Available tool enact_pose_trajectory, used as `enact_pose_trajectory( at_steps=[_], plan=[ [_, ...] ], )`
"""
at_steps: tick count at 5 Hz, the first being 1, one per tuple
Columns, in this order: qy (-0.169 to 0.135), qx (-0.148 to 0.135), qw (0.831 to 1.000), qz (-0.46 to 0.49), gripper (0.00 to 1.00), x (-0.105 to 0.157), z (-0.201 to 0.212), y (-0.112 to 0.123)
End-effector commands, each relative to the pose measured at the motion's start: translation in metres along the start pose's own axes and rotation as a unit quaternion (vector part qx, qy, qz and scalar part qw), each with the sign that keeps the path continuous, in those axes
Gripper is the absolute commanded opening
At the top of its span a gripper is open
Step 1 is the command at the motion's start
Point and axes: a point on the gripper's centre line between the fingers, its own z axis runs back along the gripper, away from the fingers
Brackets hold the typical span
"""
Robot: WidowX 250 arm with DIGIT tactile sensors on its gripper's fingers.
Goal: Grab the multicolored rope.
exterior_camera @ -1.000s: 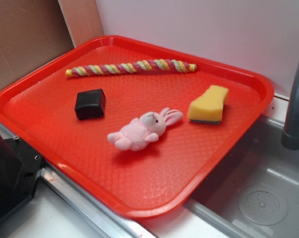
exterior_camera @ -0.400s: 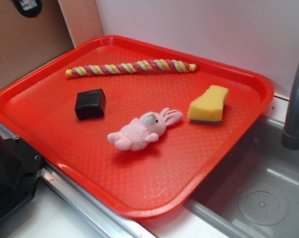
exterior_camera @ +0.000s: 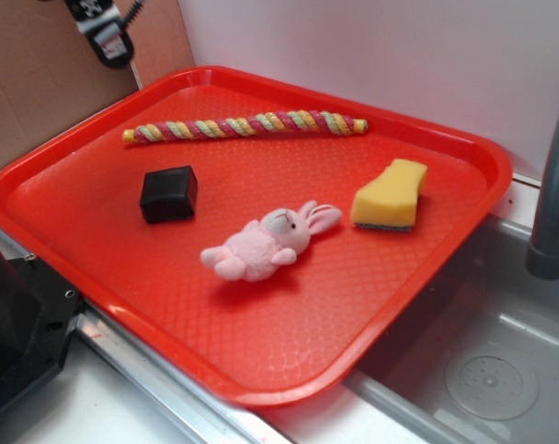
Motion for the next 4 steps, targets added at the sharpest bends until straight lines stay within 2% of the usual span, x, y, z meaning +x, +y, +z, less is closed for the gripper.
enact_pose_trajectory(
  at_steps=[1,2,4],
  plan=[
    [0.007,0.015,0.999,-0.052,1.00,0.036,-0.049,0.040],
    [0.030,0.016,0.997,-0.065,1.00,0.043,-0.073,0.039],
    [0.061,0.003,0.994,-0.086,1.00,0.040,-0.106,0.032]
  ],
)
